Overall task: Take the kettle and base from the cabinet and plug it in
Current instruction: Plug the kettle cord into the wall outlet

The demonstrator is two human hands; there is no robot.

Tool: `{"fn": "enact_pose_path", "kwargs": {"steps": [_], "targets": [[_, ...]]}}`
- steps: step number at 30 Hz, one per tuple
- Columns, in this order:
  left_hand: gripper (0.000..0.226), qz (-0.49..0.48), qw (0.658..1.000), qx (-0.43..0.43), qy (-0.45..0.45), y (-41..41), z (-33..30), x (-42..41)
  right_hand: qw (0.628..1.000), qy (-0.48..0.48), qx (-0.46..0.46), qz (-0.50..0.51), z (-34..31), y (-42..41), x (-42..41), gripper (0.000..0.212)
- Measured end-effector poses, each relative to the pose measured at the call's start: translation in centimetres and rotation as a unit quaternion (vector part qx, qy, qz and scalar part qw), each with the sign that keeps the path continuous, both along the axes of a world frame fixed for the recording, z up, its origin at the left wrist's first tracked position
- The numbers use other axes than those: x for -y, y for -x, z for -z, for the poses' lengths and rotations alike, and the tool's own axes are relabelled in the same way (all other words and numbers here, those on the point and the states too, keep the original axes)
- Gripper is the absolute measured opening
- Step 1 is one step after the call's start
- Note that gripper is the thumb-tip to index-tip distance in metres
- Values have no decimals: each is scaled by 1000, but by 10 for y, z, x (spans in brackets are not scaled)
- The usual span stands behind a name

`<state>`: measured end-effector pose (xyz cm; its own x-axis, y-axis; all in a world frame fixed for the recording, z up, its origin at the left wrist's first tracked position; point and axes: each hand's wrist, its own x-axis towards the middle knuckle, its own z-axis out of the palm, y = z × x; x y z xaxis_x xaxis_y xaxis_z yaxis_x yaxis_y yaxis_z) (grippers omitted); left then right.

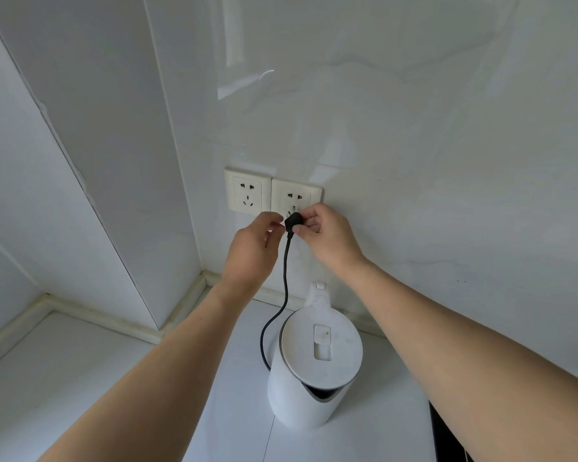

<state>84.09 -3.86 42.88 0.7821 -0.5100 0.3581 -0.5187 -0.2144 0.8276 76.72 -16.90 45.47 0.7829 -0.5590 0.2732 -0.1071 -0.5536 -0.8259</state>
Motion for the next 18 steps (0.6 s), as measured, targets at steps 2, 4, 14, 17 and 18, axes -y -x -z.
{"fn": "enact_pose_path", "kwargs": {"steps": [2, 4, 14, 17, 18], "targets": [[16, -4, 1000, -3, 2, -2, 0, 3, 1000, 17, -5, 4, 2, 0, 1, 16], [15, -5, 1000, 1, 2, -3, 1, 7, 1000, 29, -7, 9, 4, -1, 2, 13], [17, -11, 999, -24, -34, -11, 8, 11, 998, 45, -14, 50, 11, -5, -2, 6], [20, -2, 999, -21, -36, -11, 6, 12, 995, 46, -17, 82, 13, -4, -2, 10], [20, -1, 999, -21, -38, -11, 6, 12, 995, 40, -18, 86, 13, -3, -1, 13]]}}
